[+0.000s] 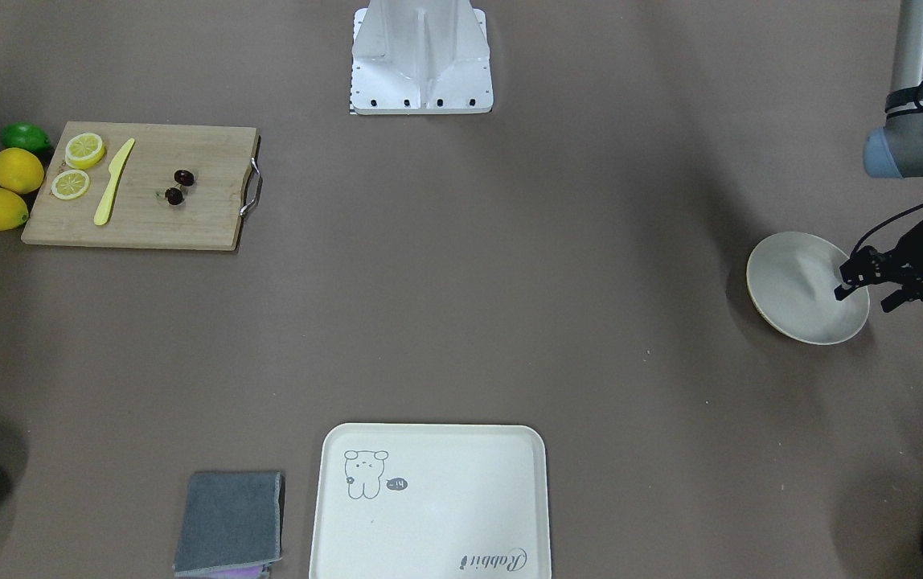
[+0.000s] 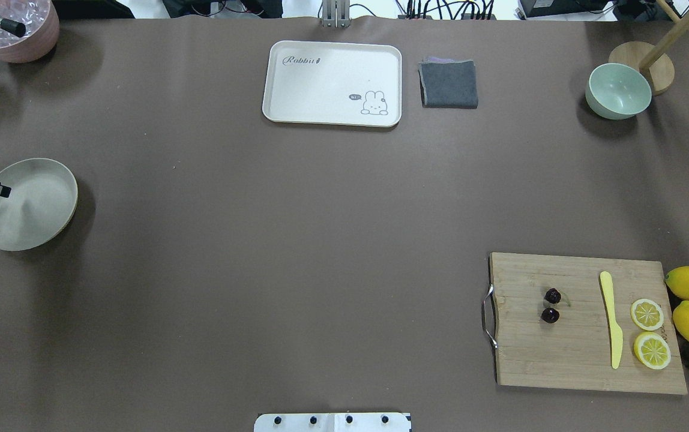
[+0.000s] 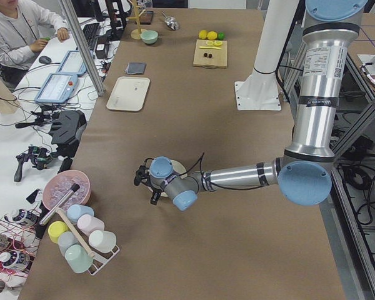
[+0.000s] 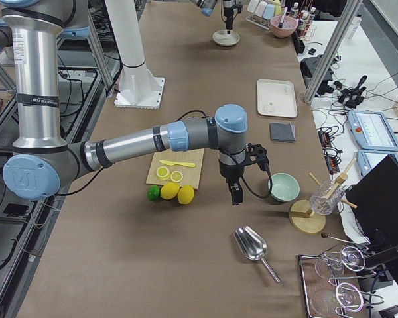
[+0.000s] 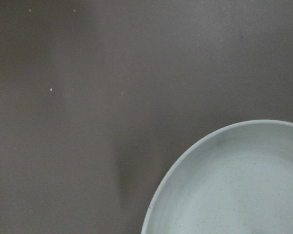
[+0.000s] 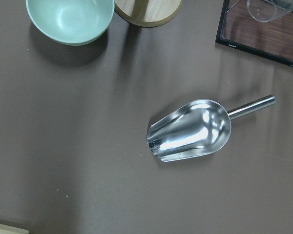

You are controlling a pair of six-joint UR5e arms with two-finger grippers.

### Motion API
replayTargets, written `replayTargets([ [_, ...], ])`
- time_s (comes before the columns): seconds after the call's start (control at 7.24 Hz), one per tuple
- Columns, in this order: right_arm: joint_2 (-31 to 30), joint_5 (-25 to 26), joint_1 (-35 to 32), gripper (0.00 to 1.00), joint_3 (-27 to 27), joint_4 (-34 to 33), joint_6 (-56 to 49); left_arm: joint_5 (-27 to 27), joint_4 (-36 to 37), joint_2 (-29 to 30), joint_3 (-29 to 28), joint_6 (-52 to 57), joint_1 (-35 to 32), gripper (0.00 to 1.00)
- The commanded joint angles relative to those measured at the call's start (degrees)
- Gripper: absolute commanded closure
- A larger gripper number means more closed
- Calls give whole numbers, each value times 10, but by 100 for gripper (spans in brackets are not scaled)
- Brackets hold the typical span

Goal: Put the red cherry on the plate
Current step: 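Lower the left gripper to the white plate rim and grip it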

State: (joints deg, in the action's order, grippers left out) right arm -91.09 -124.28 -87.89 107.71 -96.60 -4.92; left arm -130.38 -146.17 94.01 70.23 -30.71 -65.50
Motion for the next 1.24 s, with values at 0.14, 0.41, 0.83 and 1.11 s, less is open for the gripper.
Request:
replayTargets([
  [0.14,-1,0,0,0,0,0,-1,-1,-3,-1,-2,0,1,100],
  [0.41,-1,-1,0,0,1,0,0,-3,-2,-1,3,-1,1,100],
  [0.83,12,1,0,0,1,-3,3,-60,12,9,20,-26,-8,100],
  [1.11,13,1,0,0,0,-3,3,-133,95,27,56,-26,-70,100],
])
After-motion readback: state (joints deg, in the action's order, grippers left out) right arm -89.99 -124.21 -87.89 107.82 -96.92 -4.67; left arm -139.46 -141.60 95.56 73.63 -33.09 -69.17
